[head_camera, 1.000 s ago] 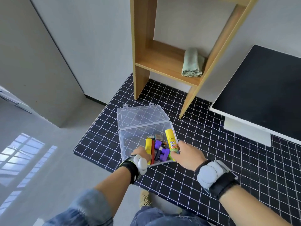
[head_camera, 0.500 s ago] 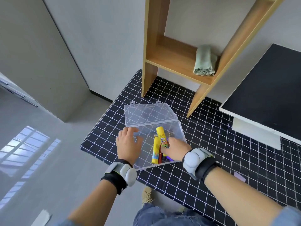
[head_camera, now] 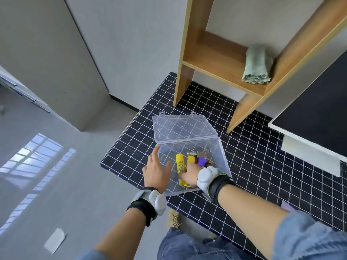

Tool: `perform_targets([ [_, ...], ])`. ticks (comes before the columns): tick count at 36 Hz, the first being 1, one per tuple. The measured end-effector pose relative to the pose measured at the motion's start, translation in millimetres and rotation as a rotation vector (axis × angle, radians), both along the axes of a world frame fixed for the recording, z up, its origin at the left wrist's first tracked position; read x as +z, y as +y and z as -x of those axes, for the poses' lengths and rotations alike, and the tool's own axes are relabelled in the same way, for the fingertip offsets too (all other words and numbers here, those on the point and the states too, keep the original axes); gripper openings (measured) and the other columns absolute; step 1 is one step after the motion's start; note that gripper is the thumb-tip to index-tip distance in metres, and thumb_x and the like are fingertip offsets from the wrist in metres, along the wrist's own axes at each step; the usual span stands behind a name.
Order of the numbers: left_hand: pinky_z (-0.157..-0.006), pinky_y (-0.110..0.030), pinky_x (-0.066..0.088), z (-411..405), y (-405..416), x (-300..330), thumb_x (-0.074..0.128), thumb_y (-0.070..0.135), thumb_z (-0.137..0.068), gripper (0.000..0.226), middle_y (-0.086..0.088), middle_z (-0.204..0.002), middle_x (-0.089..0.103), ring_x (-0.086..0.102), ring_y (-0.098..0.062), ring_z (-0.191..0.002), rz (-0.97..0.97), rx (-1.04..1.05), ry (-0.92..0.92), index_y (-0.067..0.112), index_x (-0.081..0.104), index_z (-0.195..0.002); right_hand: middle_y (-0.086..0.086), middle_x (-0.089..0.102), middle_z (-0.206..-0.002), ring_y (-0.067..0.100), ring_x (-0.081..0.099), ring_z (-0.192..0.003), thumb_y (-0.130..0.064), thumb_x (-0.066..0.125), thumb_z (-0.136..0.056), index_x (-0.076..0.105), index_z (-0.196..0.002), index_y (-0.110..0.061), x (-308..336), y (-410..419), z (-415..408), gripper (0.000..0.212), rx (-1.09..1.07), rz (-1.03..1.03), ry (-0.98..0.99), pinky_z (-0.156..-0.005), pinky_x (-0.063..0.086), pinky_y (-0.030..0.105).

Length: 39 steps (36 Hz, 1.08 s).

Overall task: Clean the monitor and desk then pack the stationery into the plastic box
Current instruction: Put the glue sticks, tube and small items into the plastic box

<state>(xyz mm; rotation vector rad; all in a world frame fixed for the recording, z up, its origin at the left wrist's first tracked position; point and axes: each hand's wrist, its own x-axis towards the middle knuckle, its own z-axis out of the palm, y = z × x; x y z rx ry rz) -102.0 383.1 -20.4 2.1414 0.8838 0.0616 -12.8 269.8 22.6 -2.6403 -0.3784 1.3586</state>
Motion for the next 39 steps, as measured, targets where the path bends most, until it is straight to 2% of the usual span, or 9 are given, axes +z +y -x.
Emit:
perform_targets([
  [4,-0.106,-0.048,0.033,0,0,0,0.057,0.036,-0.097,0.066,-0.003,-0.149,0.043,0.052,-0.027,-0.126,0.01,-0.006,0.0,0.028,0.022,-0.152,-0.002,0.069,-0.117,0.028,0.067,-0.102,-0.062,0.045,-0.068,0.064,-0.113,-0.028,-39,-3,-5,0.059,0.025,0.044,-0.039,-0.092,0.054,0.044],
  [8,-0.107,-0.049,0.034,0,0,0,0.056,0.037,-0.097,0.066,-0.004,-0.149,0.044,0.053,-0.027,-0.125,0.01,-0.007,-0.001,0.03,0.021,-0.152,-0.001,0.073,-0.095,0.025,0.07,-0.086,-0.036,0.048,-0.083,0.055,-0.133,-0.028,-22,1,0,0.051,0.062,0.061,-0.077,-0.081,0.058,0.039],
  [13,-0.106,-0.05,0.036,0,0,-1,0.057,0.037,-0.097,0.067,-0.004,-0.149,0.044,0.053,-0.027,-0.125,0.006,-0.014,0.002,0.03,0.02,-0.152,0.007,0.069,-0.119,0.027,0.072,-0.086,-0.034,0.049,-0.078,0.043,-0.075,-0.044,-23,1,-1,0.012,0.05,0.085,-0.056,-0.077,0.058,0.043],
  [15,-0.105,-0.049,0.036,0,0,0,0.057,0.037,-0.097,0.067,-0.004,-0.149,0.045,0.054,-0.028,-0.124,0.004,-0.014,0.002,0.03,0.02,-0.152,0.009,0.066,-0.125,0.028,0.072,-0.082,-0.035,0.047,-0.079,0.03,-0.062,-0.041,-25,2,0,0.024,0.071,0.088,-0.088,-0.076,0.057,0.043],
  [19,-0.105,-0.049,0.036,1,0,1,0.057,0.036,-0.097,0.067,-0.004,-0.149,0.044,0.053,-0.027,-0.124,0.008,-0.016,0.002,0.03,0.02,-0.152,0.009,0.062,-0.13,0.032,0.07,-0.089,-0.034,0.05,-0.081,0.049,-0.084,-0.042,-20,3,5,0.009,0.079,0.116,-0.135,-0.083,0.054,0.055],
  [23,-0.103,-0.048,0.036,1,0,1,0.057,0.034,-0.097,0.067,-0.004,-0.147,0.046,0.053,-0.027,-0.123,0.005,-0.016,-0.007,0.03,0.02,-0.152,-0.006,0.064,-0.13,0.027,0.066,-0.109,-0.034,0.061,-0.07,0.047,-0.125,-0.041,-26,-4,2,0.057,0.047,0.087,-0.108,-0.096,0.049,0.05],
  [28,-0.105,-0.05,0.038,1,0,1,0.057,0.035,-0.097,0.067,-0.004,-0.147,0.046,0.054,-0.028,-0.121,0.003,-0.016,0.008,0.032,0.018,-0.152,-0.018,0.07,-0.096,0.017,0.071,-0.081,-0.036,0.065,-0.073,0.056,-0.119,-0.032,-36,-10,0,0.047,0.048,0.078,-0.115,-0.079,0.055,0.039],
  [34,-0.104,-0.05,0.038,0,-1,-1,0.058,0.035,-0.096,0.068,-0.004,-0.147,0.046,0.055,-0.029,-0.12,0.004,-0.001,-0.001,0.034,0.019,-0.152,-0.014,0.064,-0.053,0.002,0.062,-0.055,-0.044,0.057,-0.085,0.052,-0.076,-0.026,-13,-20,0,0.021,0.01,-0.04,-0.119,-0.054,0.043,0.021],
  [39,-0.102,-0.05,0.039,1,-2,-3,0.059,0.034,-0.096,0.067,-0.005,-0.144,0.047,0.056,-0.03,-0.117,0.016,0.005,-0.019,0.036,0.018,-0.149,-0.011,0.053,-0.069,0.013,0.055,-0.068,-0.046,0.061,-0.089,0.043,-0.078,-0.028,0,-33,3,0.028,-0.039,-0.094,-0.197,-0.061,0.04,0.027],
])
